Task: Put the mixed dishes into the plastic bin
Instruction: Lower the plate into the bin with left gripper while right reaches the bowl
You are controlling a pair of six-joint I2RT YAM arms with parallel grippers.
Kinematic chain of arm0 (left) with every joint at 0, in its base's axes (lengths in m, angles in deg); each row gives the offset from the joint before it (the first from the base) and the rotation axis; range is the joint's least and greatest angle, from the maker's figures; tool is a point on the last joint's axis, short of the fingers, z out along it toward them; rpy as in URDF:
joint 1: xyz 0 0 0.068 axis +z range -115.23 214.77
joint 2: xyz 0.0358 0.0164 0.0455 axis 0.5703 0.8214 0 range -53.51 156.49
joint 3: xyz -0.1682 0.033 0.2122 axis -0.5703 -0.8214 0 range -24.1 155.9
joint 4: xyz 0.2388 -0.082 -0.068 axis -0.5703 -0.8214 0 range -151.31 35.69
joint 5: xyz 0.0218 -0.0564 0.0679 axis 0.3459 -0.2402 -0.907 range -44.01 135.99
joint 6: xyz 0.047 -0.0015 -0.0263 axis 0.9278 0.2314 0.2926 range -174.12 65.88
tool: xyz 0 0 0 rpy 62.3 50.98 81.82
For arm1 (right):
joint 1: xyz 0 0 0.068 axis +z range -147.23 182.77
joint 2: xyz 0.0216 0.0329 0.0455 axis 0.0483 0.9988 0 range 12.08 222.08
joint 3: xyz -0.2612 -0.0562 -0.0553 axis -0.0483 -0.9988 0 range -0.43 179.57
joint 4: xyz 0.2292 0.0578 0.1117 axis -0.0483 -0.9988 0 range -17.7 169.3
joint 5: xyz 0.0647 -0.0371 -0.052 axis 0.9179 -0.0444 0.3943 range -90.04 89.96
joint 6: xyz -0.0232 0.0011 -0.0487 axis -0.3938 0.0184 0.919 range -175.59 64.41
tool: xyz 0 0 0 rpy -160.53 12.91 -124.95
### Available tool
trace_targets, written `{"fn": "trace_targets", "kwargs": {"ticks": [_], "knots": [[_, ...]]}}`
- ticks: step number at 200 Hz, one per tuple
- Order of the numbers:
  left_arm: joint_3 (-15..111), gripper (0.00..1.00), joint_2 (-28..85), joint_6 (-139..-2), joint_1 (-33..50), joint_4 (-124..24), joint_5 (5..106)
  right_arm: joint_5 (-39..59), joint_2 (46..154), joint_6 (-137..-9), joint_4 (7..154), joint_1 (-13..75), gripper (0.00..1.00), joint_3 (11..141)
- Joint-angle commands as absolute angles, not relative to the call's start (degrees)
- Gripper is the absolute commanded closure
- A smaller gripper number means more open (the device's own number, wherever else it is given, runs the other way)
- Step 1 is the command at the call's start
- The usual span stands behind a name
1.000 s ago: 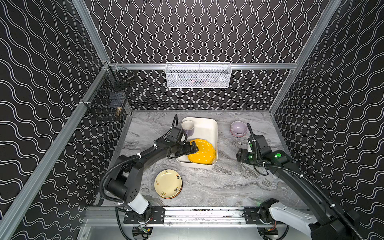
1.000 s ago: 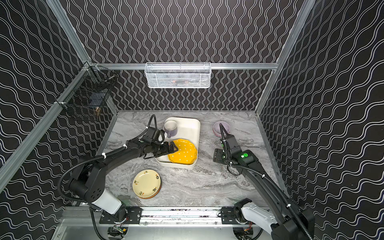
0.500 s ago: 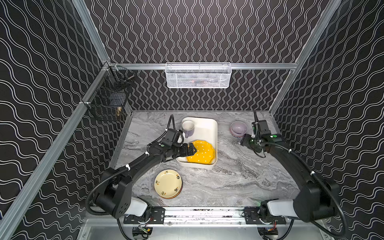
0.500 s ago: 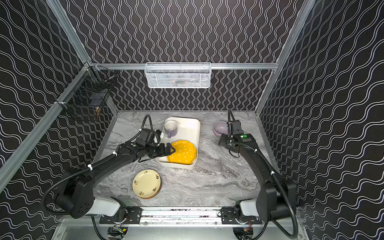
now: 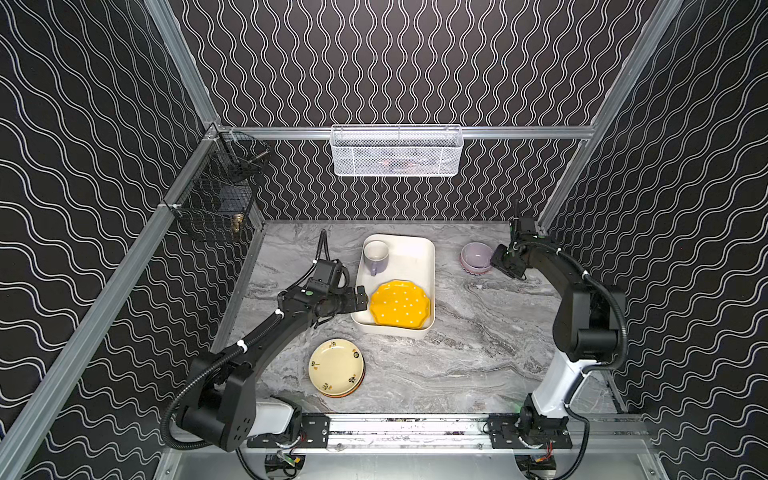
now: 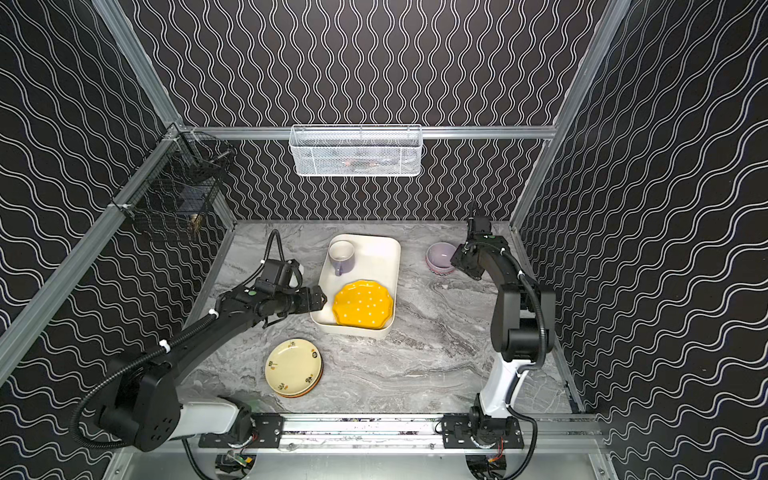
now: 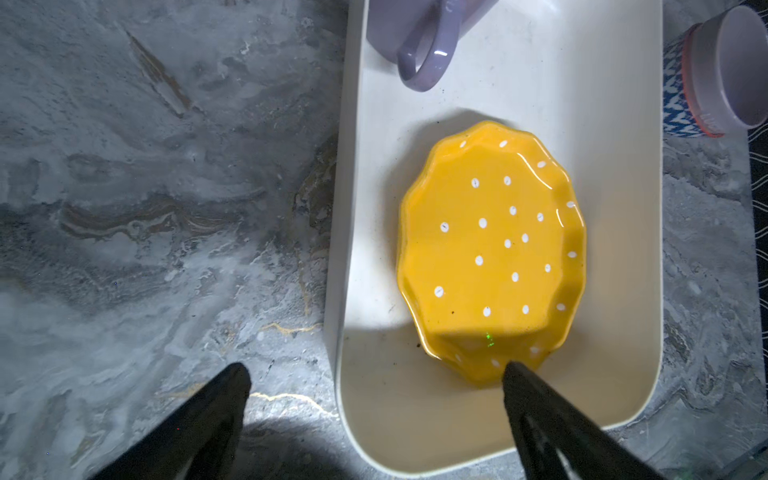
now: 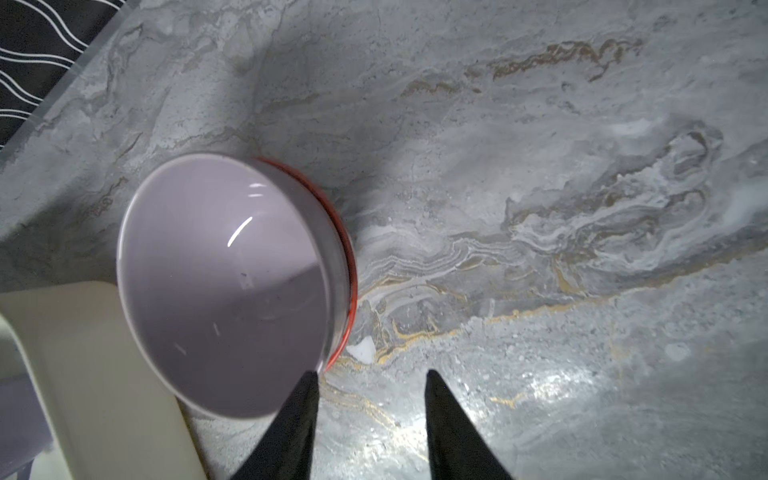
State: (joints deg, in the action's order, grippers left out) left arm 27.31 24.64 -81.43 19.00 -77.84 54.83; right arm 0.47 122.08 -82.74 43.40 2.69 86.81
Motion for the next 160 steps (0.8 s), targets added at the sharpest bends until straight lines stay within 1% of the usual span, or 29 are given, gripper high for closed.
{"fn": "trace_targets", "kwargs": {"ticks": [1, 42, 67, 85, 92, 123, 136, 160], "knots": [[28.0, 0.01, 26.2, -80.5, 19.6, -76.8, 56.2, 1.6, 124.8, -82.2, 44.0, 2.4, 0.56, 89.5], [28.5, 0.01, 28.6, -80.6, 19.8, -75.7, 58.1, 2.0, 129.2, -80.3, 42.8, 2.1, 0.57, 93.7], [27.9, 0.01, 29.2, -81.3, 19.7, -74.6, 59.6, 1.2, 130.9, -79.6, 40.9, 2.0, 0.68, 95.8], [27.8, 0.01, 29.6, -81.3, 19.7, -74.4, 60.4, 2.1, 131.2, -79.3, 41.4, 2.0, 0.7, 95.6], [27.8, 0.01, 29.7, -81.2, 19.7, -74.4, 60.7, 2.2, 131.2, -79.3, 41.6, 2.1, 0.74, 95.6], [27.3, 0.01, 29.1, -81.1, 19.7, -74.4, 60.9, 2.2, 130.8, -79.0, 41.0, 2.0, 0.83, 96.1], [27.2, 0.01, 29.2, -81.2, 19.7, -74.3, 61.4, 2.2, 130.6, -78.7, 41.1, 2.1, 0.89, 96.1], [27.2, 0.01, 29.1, -81.0, 19.7, -74.3, 62.2, 2.1, 130.7, -78.7, 39.8, 2.0, 0.93, 97.0]]}}
